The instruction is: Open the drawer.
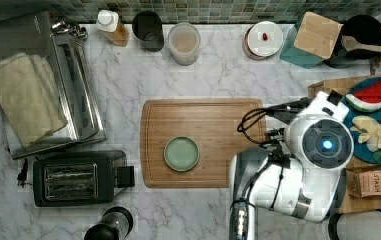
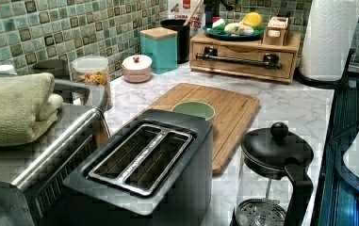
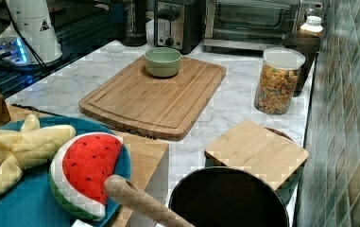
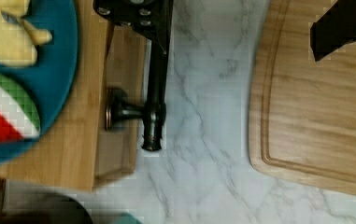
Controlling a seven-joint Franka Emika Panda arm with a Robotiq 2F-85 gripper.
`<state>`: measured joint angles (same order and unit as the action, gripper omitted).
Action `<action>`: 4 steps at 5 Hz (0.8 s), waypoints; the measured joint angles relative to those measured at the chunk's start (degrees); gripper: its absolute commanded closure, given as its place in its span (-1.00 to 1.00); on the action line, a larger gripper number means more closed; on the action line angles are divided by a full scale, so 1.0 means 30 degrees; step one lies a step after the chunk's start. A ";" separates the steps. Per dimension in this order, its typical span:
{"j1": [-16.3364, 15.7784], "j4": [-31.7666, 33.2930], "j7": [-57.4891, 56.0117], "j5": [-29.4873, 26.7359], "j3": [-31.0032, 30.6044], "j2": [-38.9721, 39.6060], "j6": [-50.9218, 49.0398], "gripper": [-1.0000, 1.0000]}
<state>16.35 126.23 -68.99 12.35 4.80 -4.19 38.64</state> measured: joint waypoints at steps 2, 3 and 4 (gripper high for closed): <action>0.0275 0.1082 0.0000 0.0746 0.0731 0.0423 0.1380 -1.00; 0.0266 0.1380 -0.0242 0.0746 0.0734 0.0781 0.2667 -1.00; 0.0266 0.1380 -0.1343 0.0751 0.0734 0.1361 0.3217 -1.00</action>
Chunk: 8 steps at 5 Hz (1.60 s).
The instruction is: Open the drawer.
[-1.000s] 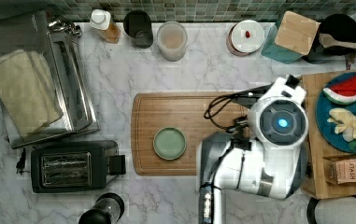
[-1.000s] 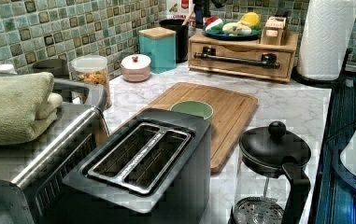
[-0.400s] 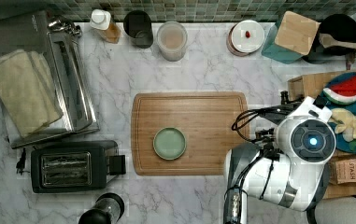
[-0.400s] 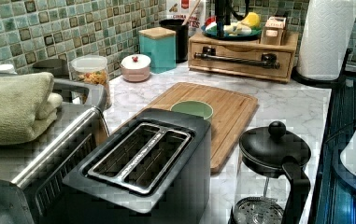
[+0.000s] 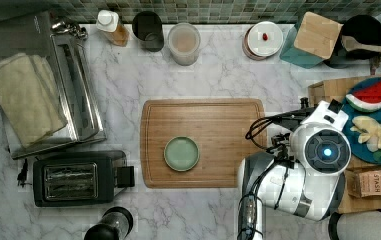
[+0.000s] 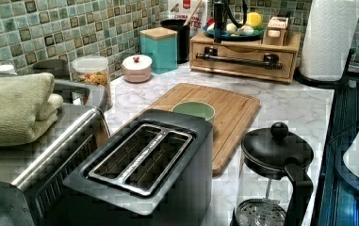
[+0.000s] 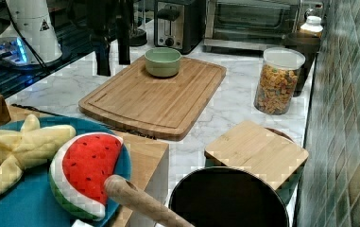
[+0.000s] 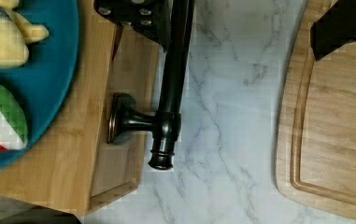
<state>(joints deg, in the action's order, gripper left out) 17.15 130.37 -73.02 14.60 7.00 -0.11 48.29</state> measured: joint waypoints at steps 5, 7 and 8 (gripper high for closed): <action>0.1707 -0.0037 -0.0242 0.1231 0.0864 0.3601 0.2303 -1.00; 0.1907 0.0187 0.1138 0.0009 0.0766 0.3771 0.3450 -1.00; 0.1907 0.0298 0.1790 -0.0084 0.0575 0.3825 0.3823 -1.00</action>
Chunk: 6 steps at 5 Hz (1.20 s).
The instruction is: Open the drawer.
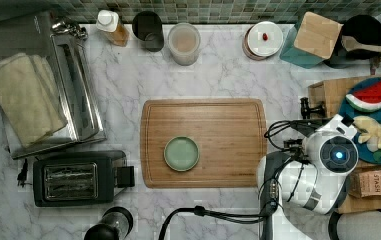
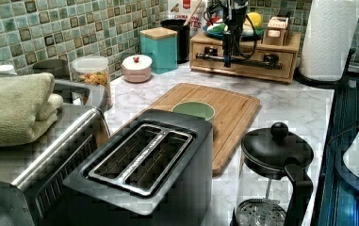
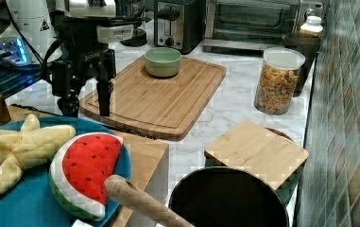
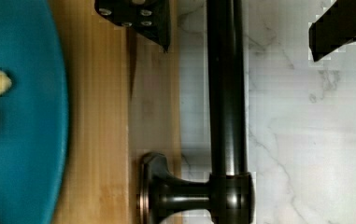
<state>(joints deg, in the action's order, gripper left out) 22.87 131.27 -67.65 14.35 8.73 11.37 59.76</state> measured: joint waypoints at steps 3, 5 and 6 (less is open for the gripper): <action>-0.0033 0.0149 -0.0093 -0.0005 -0.0214 0.1056 0.1175 -1.00; -0.0023 0.0261 -0.0261 -0.0126 -0.0166 0.1886 0.1511 -1.00; -0.0037 0.0261 -0.0242 -0.0138 -0.0161 0.1695 0.1082 -1.00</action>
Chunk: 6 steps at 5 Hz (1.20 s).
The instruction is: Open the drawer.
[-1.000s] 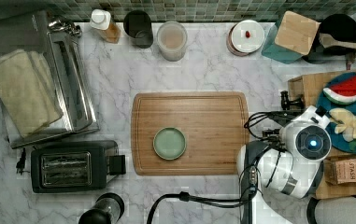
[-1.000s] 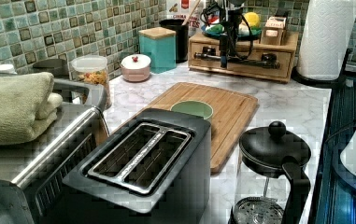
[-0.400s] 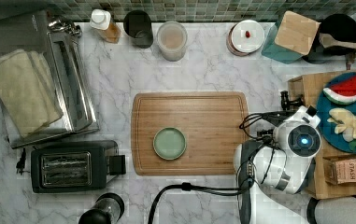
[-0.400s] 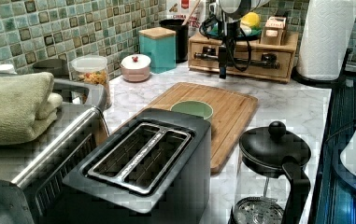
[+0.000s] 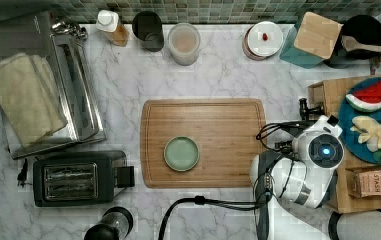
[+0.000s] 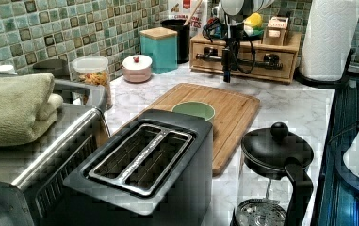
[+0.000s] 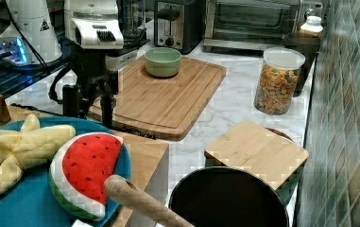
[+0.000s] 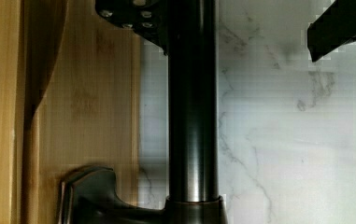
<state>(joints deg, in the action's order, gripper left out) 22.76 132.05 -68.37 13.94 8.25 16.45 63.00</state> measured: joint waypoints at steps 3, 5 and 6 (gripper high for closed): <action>-0.0228 0.1119 0.0504 -0.2024 -0.1133 -0.1140 -0.0653 -1.00; -0.2266 0.2574 0.3954 -0.2171 -0.2881 -0.2707 -0.2574 -1.00; -0.3161 0.3394 0.5148 -0.2180 -0.3880 -0.3195 -0.2518 -1.00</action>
<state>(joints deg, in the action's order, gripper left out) 13.27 142.23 -52.93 7.40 -3.39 6.86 55.45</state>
